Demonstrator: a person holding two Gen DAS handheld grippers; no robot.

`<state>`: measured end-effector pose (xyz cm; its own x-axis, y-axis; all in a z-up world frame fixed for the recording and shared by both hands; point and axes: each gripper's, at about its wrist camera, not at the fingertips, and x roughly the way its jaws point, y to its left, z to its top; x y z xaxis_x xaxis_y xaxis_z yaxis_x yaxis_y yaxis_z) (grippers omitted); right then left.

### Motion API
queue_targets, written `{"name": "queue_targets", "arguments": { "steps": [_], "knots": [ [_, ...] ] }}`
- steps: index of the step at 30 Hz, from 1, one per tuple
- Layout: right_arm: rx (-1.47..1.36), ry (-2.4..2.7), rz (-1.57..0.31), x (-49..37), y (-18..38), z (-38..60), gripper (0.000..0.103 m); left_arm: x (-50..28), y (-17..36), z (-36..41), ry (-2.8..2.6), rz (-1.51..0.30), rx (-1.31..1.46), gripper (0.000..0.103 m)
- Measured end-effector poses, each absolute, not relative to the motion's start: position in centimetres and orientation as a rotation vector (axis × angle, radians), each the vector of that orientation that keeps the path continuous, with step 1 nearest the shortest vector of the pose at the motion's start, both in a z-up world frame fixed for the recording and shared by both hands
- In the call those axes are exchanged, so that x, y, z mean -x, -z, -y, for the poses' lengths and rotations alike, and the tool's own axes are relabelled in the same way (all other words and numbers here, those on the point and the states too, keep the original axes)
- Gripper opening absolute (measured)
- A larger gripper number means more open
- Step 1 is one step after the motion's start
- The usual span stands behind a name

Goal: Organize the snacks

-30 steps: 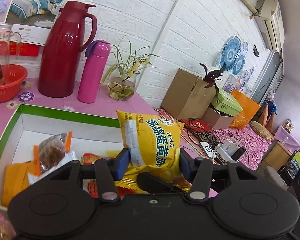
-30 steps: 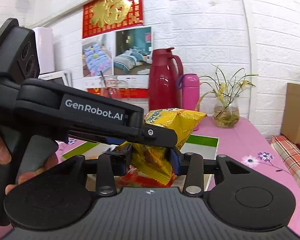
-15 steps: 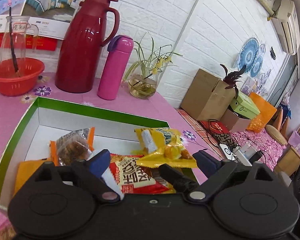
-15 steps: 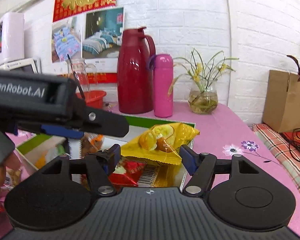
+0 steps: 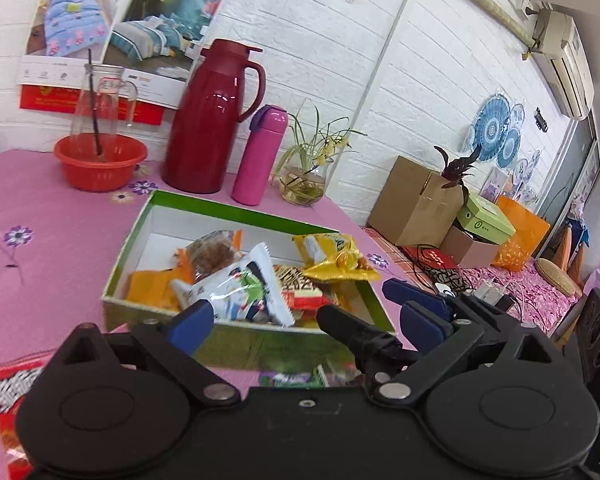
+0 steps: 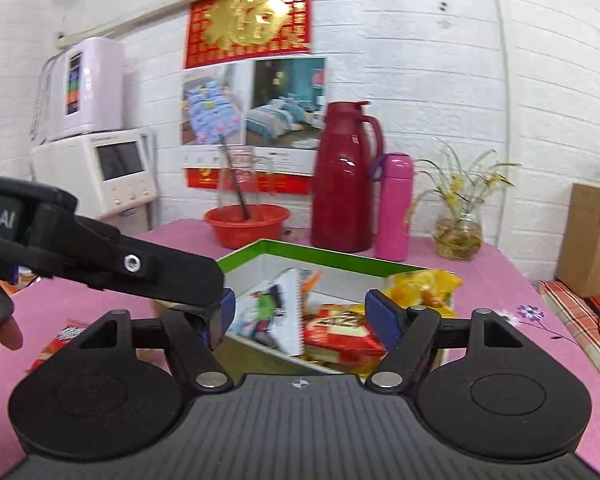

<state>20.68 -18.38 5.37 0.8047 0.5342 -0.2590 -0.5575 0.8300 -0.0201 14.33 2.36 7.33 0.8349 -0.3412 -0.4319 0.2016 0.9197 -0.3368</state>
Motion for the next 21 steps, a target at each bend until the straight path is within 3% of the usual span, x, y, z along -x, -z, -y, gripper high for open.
{"name": "queue_targets", "arguments": {
  "steps": [21],
  "knots": [
    [0.218, -0.882, -0.405, -16.3, -3.0, 9.4, 0.103, -8.6, -1.2, -17.0, -0.002, -0.609, 0.460, 0.103]
  ]
}}
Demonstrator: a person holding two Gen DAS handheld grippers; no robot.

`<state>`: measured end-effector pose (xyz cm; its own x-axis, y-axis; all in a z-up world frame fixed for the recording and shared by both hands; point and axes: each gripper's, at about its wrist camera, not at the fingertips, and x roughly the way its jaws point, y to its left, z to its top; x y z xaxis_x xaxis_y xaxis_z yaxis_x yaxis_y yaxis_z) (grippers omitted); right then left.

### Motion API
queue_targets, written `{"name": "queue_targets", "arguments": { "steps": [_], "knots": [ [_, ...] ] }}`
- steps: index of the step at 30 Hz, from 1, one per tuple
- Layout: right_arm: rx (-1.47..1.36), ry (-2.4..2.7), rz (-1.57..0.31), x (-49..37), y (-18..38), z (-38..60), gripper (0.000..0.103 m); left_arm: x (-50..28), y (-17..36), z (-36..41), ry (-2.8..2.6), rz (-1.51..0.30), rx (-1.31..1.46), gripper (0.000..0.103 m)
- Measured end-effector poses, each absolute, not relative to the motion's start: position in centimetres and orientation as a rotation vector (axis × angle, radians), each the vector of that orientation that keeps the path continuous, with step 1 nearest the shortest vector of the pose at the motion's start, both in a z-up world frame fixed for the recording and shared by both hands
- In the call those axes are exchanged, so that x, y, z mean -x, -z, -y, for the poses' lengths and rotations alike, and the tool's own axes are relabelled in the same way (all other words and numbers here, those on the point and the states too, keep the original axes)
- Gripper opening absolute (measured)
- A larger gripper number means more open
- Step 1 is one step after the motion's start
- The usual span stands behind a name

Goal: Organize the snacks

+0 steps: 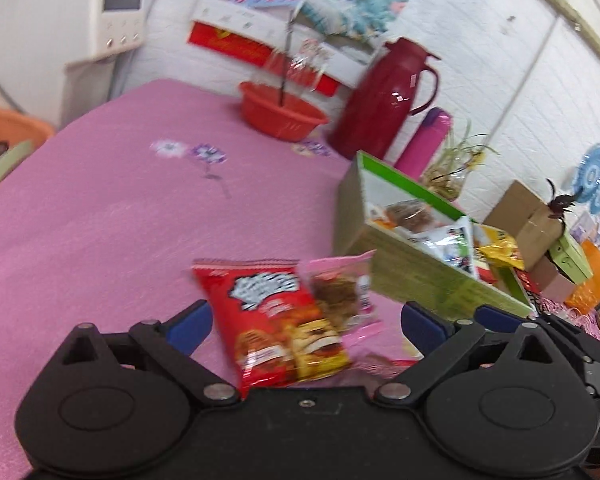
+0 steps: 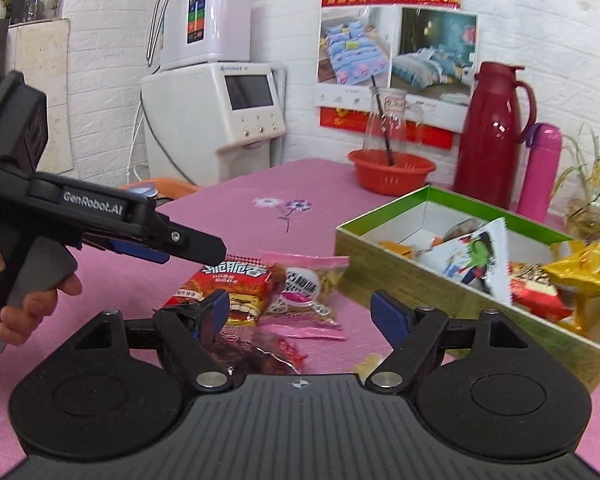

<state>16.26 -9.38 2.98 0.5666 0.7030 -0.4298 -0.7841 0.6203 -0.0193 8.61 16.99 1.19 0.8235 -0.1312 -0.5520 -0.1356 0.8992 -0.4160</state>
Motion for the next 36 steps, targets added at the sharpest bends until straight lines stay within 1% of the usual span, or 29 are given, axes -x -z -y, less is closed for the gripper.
{"name": "queue_targets", "arguments": {
  "steps": [6, 8, 10, 11, 15, 16, 17, 18, 21, 23, 25, 27, 28, 29, 31, 32, 36],
  "knots": [
    [0.189, -0.971, -0.477, -16.7, -2.5, 7.7, 0.103, -8.3, 0.5, -18.9, 0.018, -0.636, 0.522, 0.103],
    [0.195, -1.023, -0.496, -16.9, -2.4, 6.7, 0.103, -8.4, 0.7, -19.1, 0.023, -0.635, 0.535, 0.096],
    [0.202, -1.062, -0.534, -17.3, -2.1, 5.5, 0.103, -8.5, 0.9, -19.3, 0.037, -0.639, 0.555, 0.087],
    [0.210, -1.075, -0.554, -17.5, -2.0, 4.8, 0.101, -8.6, 1.0, -19.4, 0.042, -0.641, 0.564, 0.080],
    [0.245, -1.088, -0.608, -18.7, -1.5, 2.5, 0.099, -9.3, 1.1, -19.8, 0.044, -0.646, 0.578, 0.067],
    [0.251, -1.083, -0.623, -19.2, -1.3, 2.1, 0.099, -9.5, 1.2, -19.9, 0.048, -0.650, 0.583, 0.062],
    [0.252, -1.085, -0.637, -19.6, -1.1, 1.7, 0.096, -9.7, 1.3, -20.0, 0.052, -0.654, 0.588, 0.061],
    [0.250, -1.084, -0.655, -19.9, -0.9, 1.5, 0.096, -9.8, 1.5, -20.0, 0.055, -0.659, 0.590, 0.061],
    [0.253, -1.081, -0.678, -20.4, -0.5, 1.2, 0.099, -10.3, 1.8, -20.0, 0.063, -0.669, 0.588, 0.057],
    [0.276, -1.092, -0.666, -20.0, -0.5, 0.9, 0.103, -10.5, 1.9, -20.0, 0.070, -0.665, 0.578, 0.050],
    [0.303, -1.090, -0.655, -19.8, -0.4, 0.5, 0.103, -10.6, 1.9, -19.9, 0.074, -0.663, 0.576, 0.049],
    [0.332, -1.076, -0.646, -19.5, -0.3, 0.1, 0.103, -10.6, 1.9, -19.9, 0.072, -0.662, 0.569, 0.044],
    [0.339, -1.068, -0.648, -19.6, -0.3, -0.2, 0.103, -10.5, 1.9, -19.8, 0.070, -0.664, 0.562, 0.038],
    [0.338, -1.060, -0.661, -19.5, -0.2, -0.4, 0.103, -10.4, 1.9, -19.8, 0.070, -0.664, 0.561, 0.035],
    [0.297, -1.049, -0.739, -20.0, 0.2, -0.8, 0.103, -10.0, 1.9, -19.8, 0.073, -0.665, 0.564, 0.032],
    [0.272, -1.057, -0.777, -20.1, 0.4, -0.7, 0.103, -9.7, 1.9, -19.8, 0.075, -0.666, 0.564, 0.032],
    [0.273, -1.063, -0.747, -19.4, 0.5, -0.3, 0.102, -9.1, 1.9, -19.5, 0.076, -0.666, 0.549, 0.031]
  ]
}}
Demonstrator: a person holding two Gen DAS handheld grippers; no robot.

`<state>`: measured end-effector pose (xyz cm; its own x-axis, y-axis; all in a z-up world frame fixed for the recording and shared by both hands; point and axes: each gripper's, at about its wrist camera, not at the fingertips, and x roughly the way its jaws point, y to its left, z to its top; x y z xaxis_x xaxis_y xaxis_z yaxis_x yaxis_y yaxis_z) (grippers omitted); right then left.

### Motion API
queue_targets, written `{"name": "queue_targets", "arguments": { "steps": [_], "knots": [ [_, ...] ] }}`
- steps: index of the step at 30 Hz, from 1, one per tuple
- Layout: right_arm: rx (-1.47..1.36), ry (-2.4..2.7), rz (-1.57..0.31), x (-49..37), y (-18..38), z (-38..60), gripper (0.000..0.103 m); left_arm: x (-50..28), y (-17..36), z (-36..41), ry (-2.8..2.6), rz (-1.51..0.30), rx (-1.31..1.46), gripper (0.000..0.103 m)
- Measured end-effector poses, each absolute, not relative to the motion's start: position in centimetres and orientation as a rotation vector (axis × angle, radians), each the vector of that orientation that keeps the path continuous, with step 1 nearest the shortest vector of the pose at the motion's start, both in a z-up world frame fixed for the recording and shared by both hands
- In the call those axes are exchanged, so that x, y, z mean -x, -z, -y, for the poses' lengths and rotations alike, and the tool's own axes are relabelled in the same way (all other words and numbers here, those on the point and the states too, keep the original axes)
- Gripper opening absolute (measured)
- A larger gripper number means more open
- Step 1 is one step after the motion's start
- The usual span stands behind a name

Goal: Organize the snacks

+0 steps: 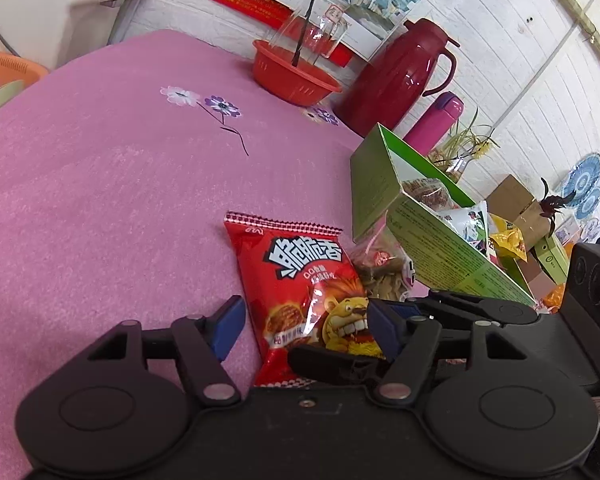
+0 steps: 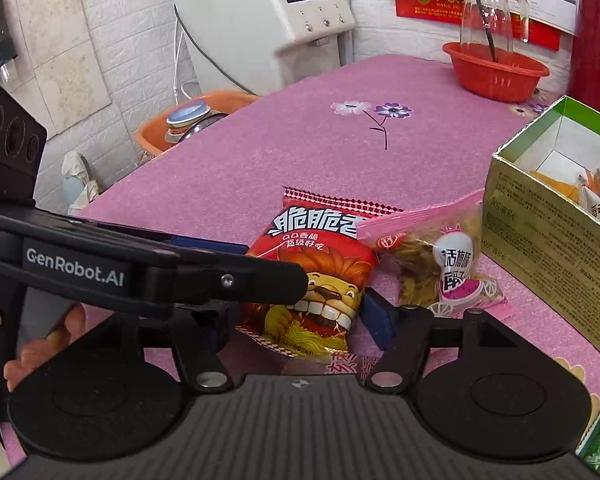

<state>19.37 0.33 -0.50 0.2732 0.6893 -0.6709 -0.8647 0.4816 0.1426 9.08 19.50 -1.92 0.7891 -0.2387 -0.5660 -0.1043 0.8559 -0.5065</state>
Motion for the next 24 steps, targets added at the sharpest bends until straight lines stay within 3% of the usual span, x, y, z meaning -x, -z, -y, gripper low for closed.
{"name": "queue_targets", "arguments": {
  "steps": [1, 6, 8, 16, 24],
  "knots": [
    [0.266, -1.060, -0.745, -19.3, 0.5, -0.3, 0.096, -9.1, 1.9, -19.3, 0.074, -0.666, 0.544, 0.024],
    [0.277, -1.025, -0.712, -18.2, -0.1, 0.2, 0.083, -8.4, 1.8, -18.5, 0.011, -0.650, 0.523, 0.024],
    [0.300, -1.022, -0.668, -17.3, -0.6, 0.6, 0.071, -7.5, 1.3, -18.5, 0.005, -0.630, 0.543, 0.024],
    [0.272, -0.999, -0.451, -14.9, -4.1, 3.2, 0.069, -5.6, -3.5, -16.0, 0.017, -0.502, 0.471, 0.024],
    [0.199, -0.886, -0.322, -16.9, -6.8, 7.1, 0.069, -9.2, -6.8, -12.2, 0.112, -0.446, 0.401, 0.024]
  ]
}}
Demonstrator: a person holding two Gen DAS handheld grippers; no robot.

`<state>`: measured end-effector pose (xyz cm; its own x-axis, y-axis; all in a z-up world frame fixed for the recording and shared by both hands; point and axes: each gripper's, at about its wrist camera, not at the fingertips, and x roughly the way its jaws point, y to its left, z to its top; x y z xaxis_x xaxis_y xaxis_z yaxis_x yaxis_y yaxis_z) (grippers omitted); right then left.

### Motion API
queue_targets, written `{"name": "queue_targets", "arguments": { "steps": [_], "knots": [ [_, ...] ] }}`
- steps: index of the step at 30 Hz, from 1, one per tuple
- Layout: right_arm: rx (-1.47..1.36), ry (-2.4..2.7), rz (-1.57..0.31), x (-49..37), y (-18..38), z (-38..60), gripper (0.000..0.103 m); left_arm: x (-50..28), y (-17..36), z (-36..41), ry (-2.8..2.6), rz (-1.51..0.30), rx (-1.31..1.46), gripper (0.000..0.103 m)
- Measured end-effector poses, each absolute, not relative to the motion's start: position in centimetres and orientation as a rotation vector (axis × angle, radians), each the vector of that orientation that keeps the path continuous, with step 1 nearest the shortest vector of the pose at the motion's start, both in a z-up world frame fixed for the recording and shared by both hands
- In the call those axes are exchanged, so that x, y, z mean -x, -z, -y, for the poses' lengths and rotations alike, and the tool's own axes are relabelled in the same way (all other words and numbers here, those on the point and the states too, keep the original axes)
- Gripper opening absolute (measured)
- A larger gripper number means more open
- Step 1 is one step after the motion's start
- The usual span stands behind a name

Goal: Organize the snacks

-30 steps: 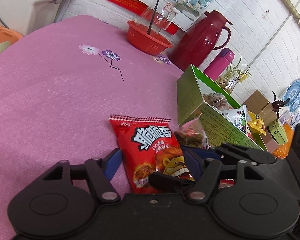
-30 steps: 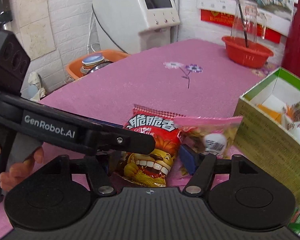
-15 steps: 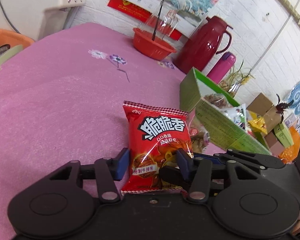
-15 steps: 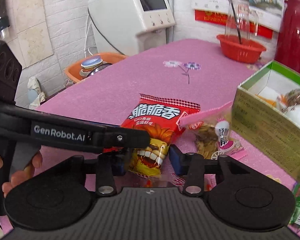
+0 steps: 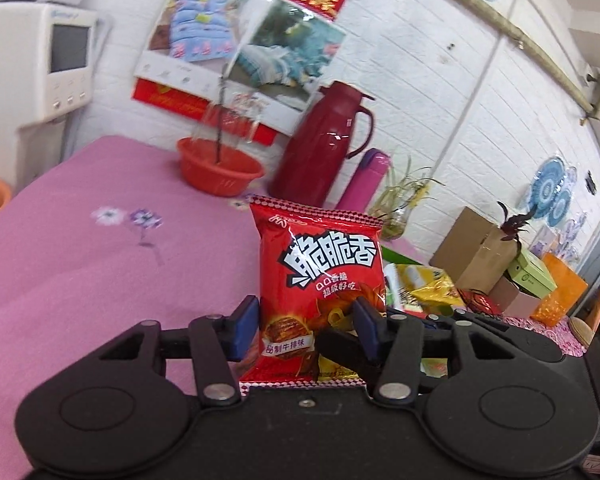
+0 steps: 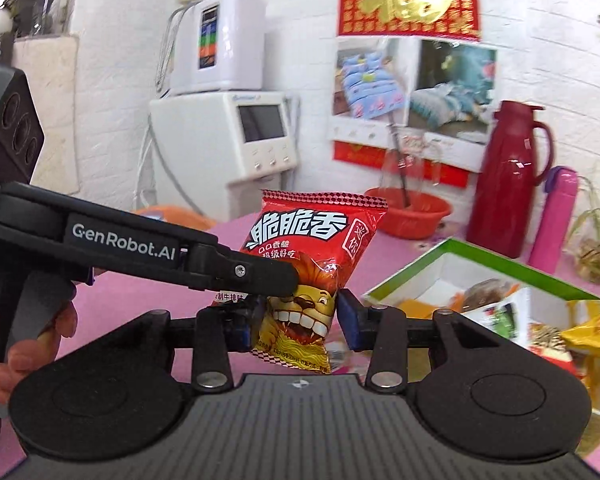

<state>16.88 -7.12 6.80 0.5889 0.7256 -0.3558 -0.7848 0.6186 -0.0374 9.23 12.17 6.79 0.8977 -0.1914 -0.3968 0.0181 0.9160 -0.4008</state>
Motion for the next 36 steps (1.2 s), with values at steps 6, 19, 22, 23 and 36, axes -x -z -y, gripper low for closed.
{"name": "queue_targets", "arguments": {
  "steps": [6, 19, 22, 23, 36],
  "knots": [
    [0.153, -0.789, -0.297, -19.7, -7.5, 9.4, 0.069, -14.1, -7.4, -10.1, 0.189, -0.452, 0.389, 0.025],
    [0.133, -0.662, -0.325, -27.5, -5.4, 9.9, 0.069, -24.3, -4.8, -9.7, 0.244, -0.528, 0.416, 0.033],
    [0.208, -0.613, -0.353, -28.7, -3.6, 9.2, 0.076, -25.5, -3.3, -10.4, 0.187, -0.576, 0.445, 0.097],
    [0.227, -0.618, -0.353, -28.7, -3.3, 9.2, 0.080, -25.3, -3.0, -10.7, 0.175, -0.571, 0.454, 0.095],
    [0.157, -0.652, -0.270, -24.3, -6.5, 12.3, 0.101, -19.4, -6.6, -9.9, 0.203, -0.490, 0.388, 0.098]
  ]
}}
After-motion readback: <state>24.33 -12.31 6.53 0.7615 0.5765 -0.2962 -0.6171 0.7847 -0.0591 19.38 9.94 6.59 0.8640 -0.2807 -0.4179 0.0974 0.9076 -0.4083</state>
